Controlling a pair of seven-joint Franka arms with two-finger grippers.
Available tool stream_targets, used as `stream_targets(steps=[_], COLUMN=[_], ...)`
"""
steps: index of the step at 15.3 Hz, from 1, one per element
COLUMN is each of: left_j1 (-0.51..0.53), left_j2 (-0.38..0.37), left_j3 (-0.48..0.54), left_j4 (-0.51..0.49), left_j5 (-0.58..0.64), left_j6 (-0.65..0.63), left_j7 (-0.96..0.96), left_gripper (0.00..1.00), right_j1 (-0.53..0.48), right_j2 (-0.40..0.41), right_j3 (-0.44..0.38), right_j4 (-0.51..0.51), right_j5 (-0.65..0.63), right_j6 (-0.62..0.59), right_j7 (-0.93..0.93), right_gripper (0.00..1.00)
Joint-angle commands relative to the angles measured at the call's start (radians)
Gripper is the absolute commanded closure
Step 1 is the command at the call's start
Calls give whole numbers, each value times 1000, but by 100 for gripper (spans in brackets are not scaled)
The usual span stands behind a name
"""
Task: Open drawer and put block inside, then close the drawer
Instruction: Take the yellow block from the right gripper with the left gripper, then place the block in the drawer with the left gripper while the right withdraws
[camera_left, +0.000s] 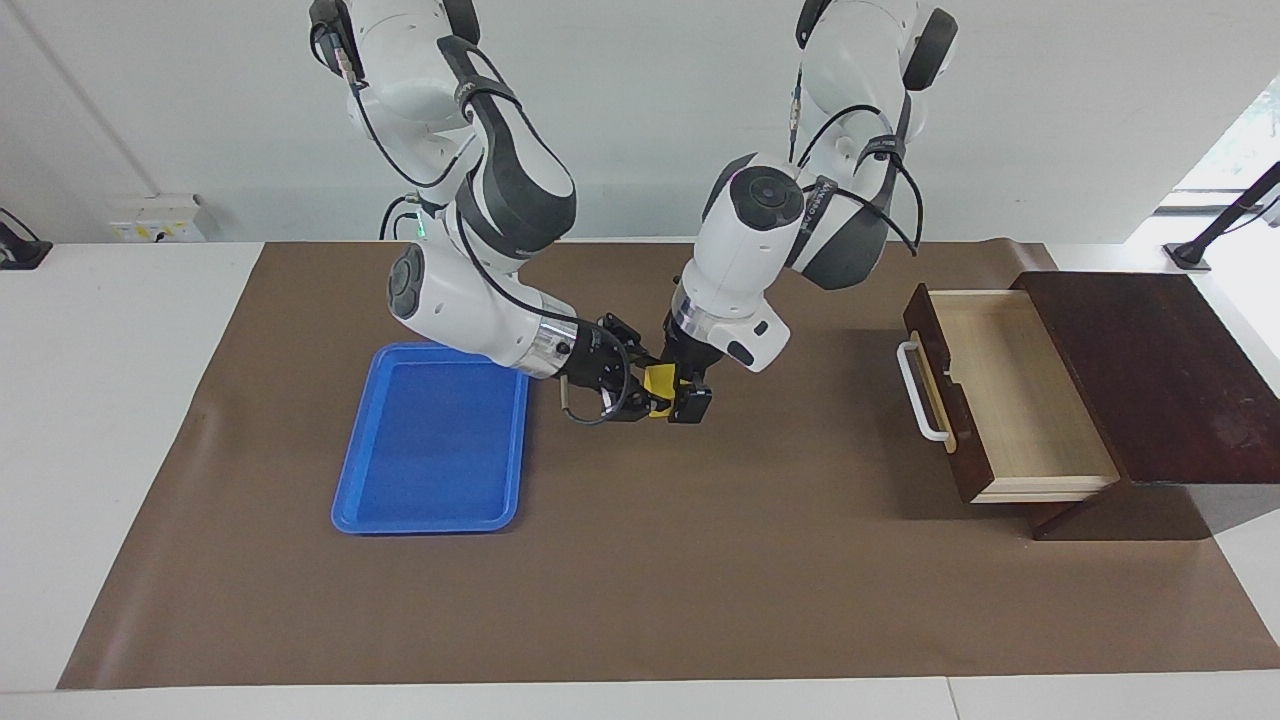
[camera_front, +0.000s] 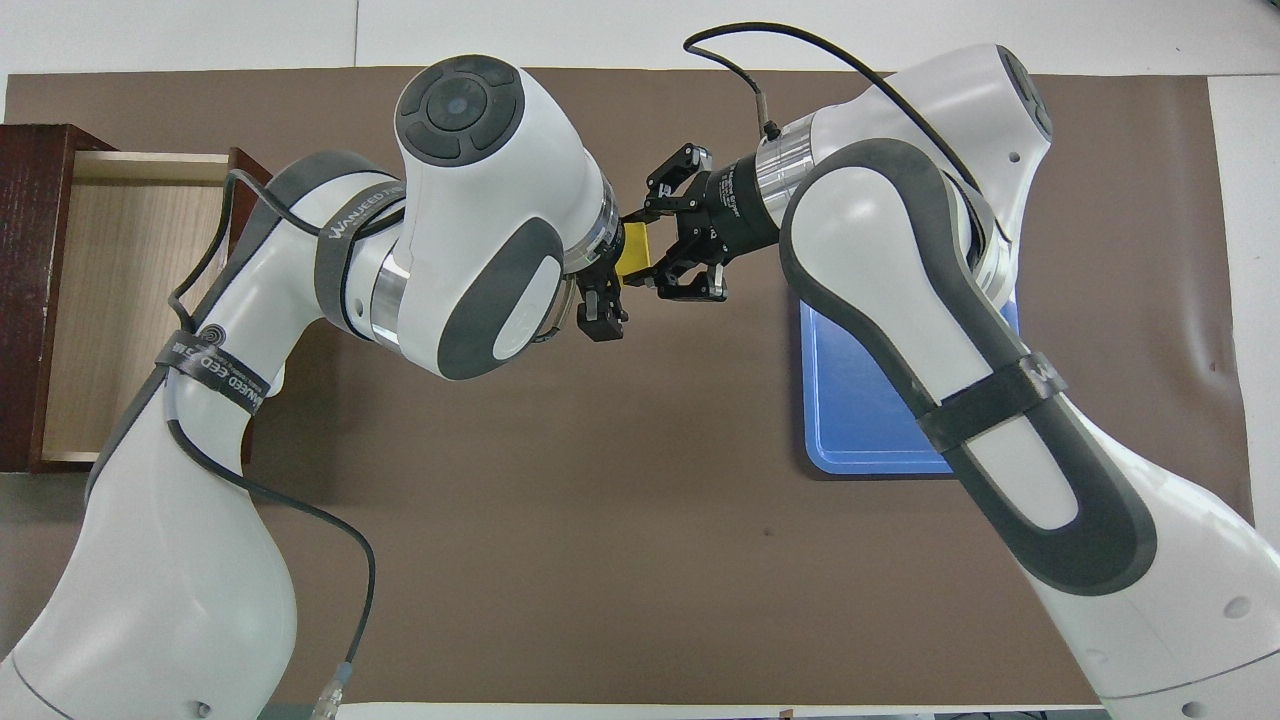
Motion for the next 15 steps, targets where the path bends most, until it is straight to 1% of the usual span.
stream_targets(steps=[1, 2, 5, 6, 7, 11, 12, 13, 15], left_j1=[-18, -18, -9, -7, -7, -3, -3, -1, 26], left_j2=[-8, -8, -7, -7, -7, -8, -8, -8, -11], left_j3=[19, 18, 16, 16, 16, 16, 18, 18, 16], left_j4=[8, 8, 8, 8, 7, 7, 7, 7, 7], left_j5=[16, 13, 4, 4, 7, 9, 9, 10, 12], left_j6=[-19, -14, 21, 29, 29, 23, 23, 21, 9], left_j7=[-26, -29, -65, -65, -65, -64, -59, -58, -55], left_gripper=[18, 29, 70, 88, 100, 100, 100, 100, 100], right_j1=[-2, -2, -3, -3, -3, -8, -10, -8, -16], right_j2=[-12, -12, -14, -15, -17, -17, -18, -20, -20], right_j3=[-1, -1, -1, -1, -1, -1, -3, -5, -5], right_j4=[-9, -8, -8, -8, -8, -9, -9, -9, -8], right_j5=[22, 20, 22, 22, 22, 24, 24, 20, 20], right_j6=[7, 7, 6, 6, 6, 4, 3, 4, -2], right_j7=[10, 10, 8, 8, 8, 16, 19, 29, 37], right_gripper=[100, 100, 100, 100, 100, 100, 47, 0, 0])
